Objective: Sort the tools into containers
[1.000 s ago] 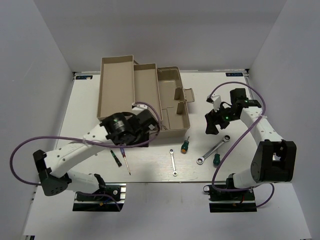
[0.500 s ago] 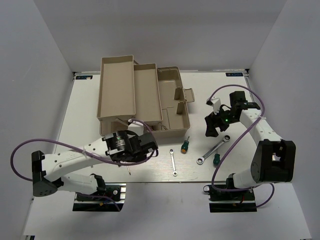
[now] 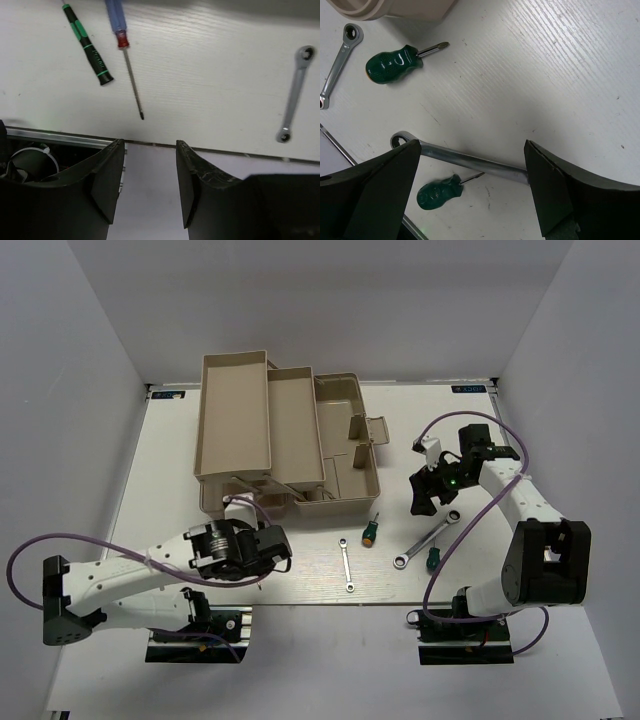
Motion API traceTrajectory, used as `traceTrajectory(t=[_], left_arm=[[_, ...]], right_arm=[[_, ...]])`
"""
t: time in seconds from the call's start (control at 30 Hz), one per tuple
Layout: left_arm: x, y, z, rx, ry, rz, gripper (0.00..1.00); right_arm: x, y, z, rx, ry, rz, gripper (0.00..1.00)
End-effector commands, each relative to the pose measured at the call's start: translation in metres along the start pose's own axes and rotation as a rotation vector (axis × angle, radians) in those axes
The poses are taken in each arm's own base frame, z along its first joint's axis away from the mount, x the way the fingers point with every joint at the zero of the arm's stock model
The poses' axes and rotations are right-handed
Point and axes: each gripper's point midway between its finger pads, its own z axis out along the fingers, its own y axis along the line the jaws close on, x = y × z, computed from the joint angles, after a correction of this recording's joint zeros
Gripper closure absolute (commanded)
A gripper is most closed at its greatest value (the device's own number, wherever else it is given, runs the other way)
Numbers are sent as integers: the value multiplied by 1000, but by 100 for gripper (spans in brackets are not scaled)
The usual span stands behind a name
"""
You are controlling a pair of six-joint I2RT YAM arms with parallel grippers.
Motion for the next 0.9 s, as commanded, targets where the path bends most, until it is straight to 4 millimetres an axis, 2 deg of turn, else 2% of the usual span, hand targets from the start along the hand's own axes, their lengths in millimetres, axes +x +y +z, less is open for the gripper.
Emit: traceTrajectory(t=[0.0, 0.2, 0.43, 0.67, 0.87], left_arm=[[6, 26, 15, -125, -12, -6, 44], [17, 43, 27, -174, -18, -61, 44], [18, 57, 44, -235, -69, -122, 44], [28, 73, 62, -221, -71, -211, 44], [23, 66, 74, -234, -89, -207, 44]], right_arm=[[-5, -2, -2, 5, -27, -12, 11], [-2, 1, -2, 1, -18, -12, 11], [-1, 2, 1, -14, -16, -7, 11], [1, 2, 1, -16, -10, 1, 11], [0, 3, 2, -28, -14, 7, 11]])
